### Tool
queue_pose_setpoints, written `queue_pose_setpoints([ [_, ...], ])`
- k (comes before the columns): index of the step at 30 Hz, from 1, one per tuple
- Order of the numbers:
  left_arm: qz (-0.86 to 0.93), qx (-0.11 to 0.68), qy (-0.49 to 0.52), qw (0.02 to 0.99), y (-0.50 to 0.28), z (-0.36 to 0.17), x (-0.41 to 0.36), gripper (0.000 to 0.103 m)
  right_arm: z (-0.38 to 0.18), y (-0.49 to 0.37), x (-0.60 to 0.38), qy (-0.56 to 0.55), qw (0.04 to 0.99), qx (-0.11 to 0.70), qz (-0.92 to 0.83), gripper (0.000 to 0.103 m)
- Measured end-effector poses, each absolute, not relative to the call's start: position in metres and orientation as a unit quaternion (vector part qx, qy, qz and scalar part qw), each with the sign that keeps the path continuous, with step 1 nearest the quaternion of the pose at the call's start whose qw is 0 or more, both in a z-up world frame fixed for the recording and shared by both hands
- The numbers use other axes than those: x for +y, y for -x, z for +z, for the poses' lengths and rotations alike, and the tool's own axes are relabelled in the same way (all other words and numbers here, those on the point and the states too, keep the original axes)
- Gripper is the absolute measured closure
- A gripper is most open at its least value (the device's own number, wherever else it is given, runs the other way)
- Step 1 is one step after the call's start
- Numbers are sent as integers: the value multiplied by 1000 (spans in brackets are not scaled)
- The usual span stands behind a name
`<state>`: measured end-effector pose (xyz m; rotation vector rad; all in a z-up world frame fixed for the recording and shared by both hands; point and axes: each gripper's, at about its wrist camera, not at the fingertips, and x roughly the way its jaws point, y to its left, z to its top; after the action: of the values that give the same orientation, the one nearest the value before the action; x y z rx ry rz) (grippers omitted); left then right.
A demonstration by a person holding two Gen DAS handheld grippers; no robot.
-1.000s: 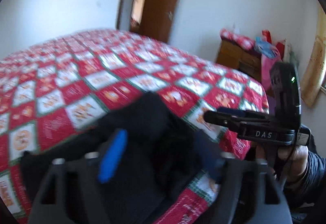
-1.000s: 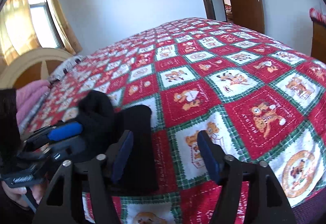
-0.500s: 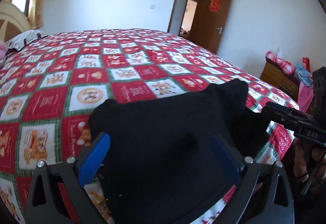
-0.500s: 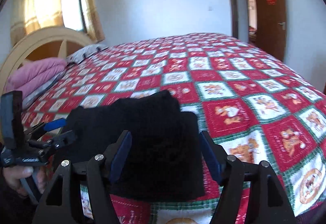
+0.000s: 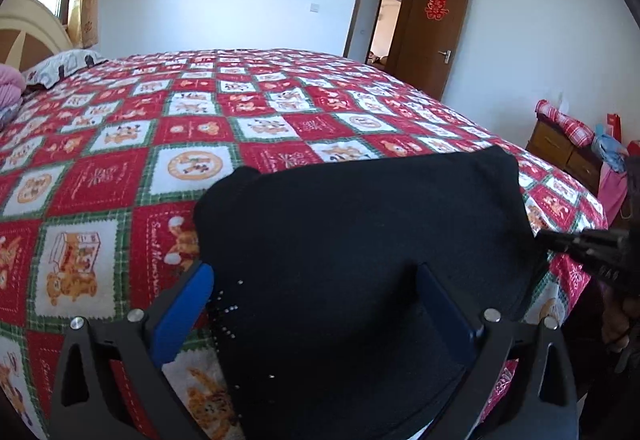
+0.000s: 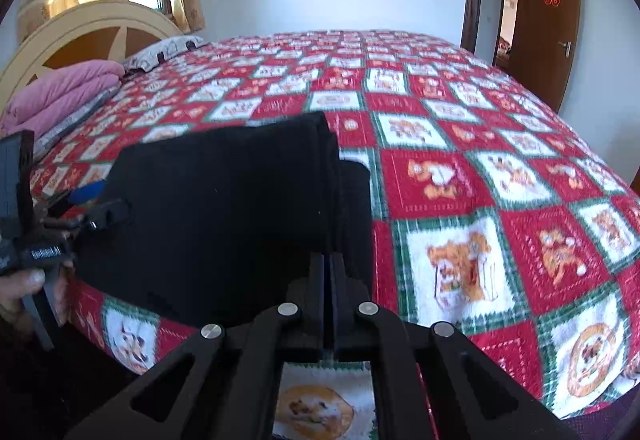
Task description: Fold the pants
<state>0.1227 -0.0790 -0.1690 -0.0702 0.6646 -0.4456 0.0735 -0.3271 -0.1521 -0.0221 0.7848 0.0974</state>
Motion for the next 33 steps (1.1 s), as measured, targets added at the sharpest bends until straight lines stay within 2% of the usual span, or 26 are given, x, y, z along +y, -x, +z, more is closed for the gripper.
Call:
queue_pose_setpoints([
  [5, -215, 332, 35, 918, -126, -176, -78, 0, -166, -79, -326, 28, 908, 417, 36, 101],
  [13, -216, 331, 43, 918, -126, -175, -77, 0, -149, -72, -323, 32, 908, 417, 33, 100],
  [15, -216, 330, 44, 918, -125, -175, -77, 0, -140, -76, -323, 21, 914, 404, 31, 78],
  [16, -216, 330, 43, 918, -124, -175, -77, 0, -133, -79, -322, 16, 921, 389, 32, 48],
  [17, -216, 331, 43, 918, -124, -174, -77, 0, -128, -81, -322, 12, 926, 376, 35, 31],
  [18, -216, 331, 44, 918, -124, -174, -77, 0, -121, -85, -321, 3, 934, 354, 36, 30],
  [20, -216, 330, 42, 918, -124, -174, -77, 0, -115, -97, -319, -10, 940, 338, 38, 30],
  [22, -214, 328, 37, 919, -124, -173, -78, 0, -118, -117, -319, -31, 933, 354, 50, 33],
  [23, -213, 328, 34, 920, -124, -172, -78, 0, -121, -124, -319, -41, 929, 362, 56, 53],
  [24, -211, 326, 30, 921, -123, -171, -78, 0, -129, -134, -320, -50, 922, 380, 59, 68],
  [25, -210, 324, 27, 922, -123, -170, -78, 0, -136, -140, -320, -53, 915, 396, 60, 83],
  [26, -207, 324, 23, 923, -122, -169, -79, 0, -141, -141, -322, -58, 911, 404, 60, 92],
  [33, -195, 336, 13, 922, -125, -170, -84, 0, -135, -118, -339, -61, 919, 384, 56, 97],
])
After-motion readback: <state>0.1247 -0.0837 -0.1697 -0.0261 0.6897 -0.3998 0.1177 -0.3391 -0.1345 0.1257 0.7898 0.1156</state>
